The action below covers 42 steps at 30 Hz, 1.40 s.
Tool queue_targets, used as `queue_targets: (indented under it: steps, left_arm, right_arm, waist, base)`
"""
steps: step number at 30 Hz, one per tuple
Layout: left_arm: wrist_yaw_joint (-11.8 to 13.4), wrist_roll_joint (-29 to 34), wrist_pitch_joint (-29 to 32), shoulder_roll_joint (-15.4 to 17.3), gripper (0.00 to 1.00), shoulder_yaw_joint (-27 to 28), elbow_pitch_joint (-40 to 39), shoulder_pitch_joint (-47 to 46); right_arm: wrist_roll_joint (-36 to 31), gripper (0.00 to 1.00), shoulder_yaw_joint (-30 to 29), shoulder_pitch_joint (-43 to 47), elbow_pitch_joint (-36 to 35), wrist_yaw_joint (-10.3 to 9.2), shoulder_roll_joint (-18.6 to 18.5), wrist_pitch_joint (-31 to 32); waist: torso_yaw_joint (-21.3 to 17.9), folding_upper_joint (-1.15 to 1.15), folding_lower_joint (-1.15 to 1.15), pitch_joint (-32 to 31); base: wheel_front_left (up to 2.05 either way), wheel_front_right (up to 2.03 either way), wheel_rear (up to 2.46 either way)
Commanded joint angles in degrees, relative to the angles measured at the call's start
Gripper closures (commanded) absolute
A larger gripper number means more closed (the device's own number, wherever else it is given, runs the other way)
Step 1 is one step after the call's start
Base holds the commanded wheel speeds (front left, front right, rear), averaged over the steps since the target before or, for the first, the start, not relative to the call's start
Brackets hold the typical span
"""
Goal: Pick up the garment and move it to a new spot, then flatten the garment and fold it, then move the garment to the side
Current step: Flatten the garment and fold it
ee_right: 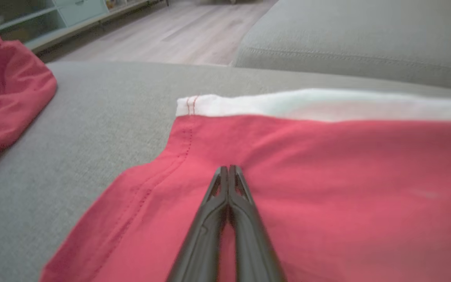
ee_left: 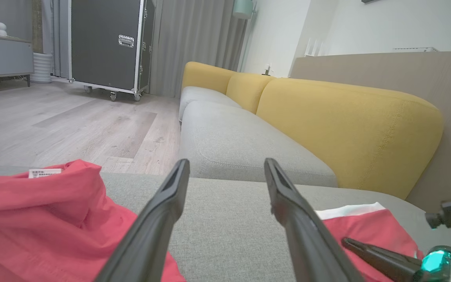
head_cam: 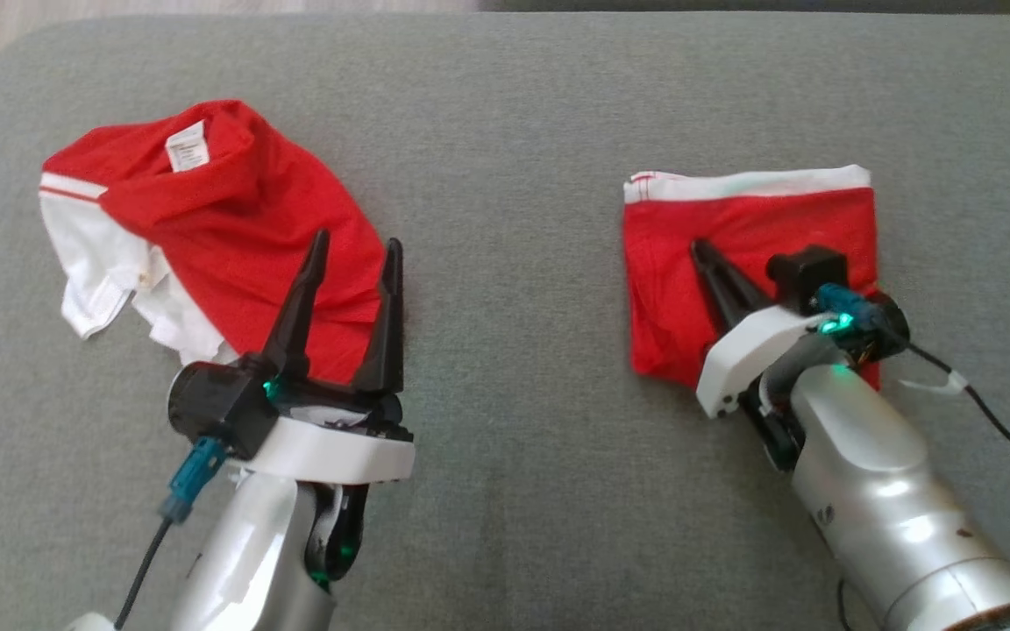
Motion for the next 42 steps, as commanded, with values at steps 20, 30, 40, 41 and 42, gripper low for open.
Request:
queue_targets:
  steps: [20, 30, 40, 41, 42]
  left_arm:
    - [-0.53, 1.33, -0.46, 0.41, 0.00, 7.54, -2.10, 4.46]
    - [1.05, 1.35, -0.46, 0.41, 0.00, 9.12, 0.85, 8.63]
    - [0.90, 1.87, -0.46, 0.41, 0.00, 8.84, 1.87, 8.93]
    - [0.83, 1.87, -0.46, 0.41, 0.00, 8.73, 1.88, 8.82]
    - [0.77, 1.87, -0.46, 0.41, 0.00, 8.60, 1.89, 8.70]
  right_arm:
    - [-6.13, 1.00, -19.89, 18.61, -34.37, 0.19, -0.20, -0.14]
    - [-4.23, 0.00, -22.77, 28.83, -41.45, 0.19, 0.94, -0.14]
    - [-2.94, 0.00, -21.47, 30.18, -42.14, 0.19, 0.97, -0.14]
    - [-2.79, 0.00, -21.34, 30.16, -41.65, 0.19, 0.97, -0.14]
    - [-3.05, 0.00, -21.24, 30.02, -41.31, 0.19, 0.97, -0.14]
  waist:
    - [-12.13, 0.00, 0.00, -9.81]
    - [-14.71, 0.00, 0.00, -12.07]
    - [-13.85, 0.00, 0.00, -12.15]
    - [-13.62, 0.00, 0.00, -12.13]
    - [-13.37, 0.00, 0.00, -12.09]
  base:
    - [0.00, 0.00, 0.00]
    - [0.00, 0.00, 0.00]
    - [0.00, 0.00, 0.00]
    - [0.00, 0.00, 0.00]
    - [0.00, 0.00, 0.00]
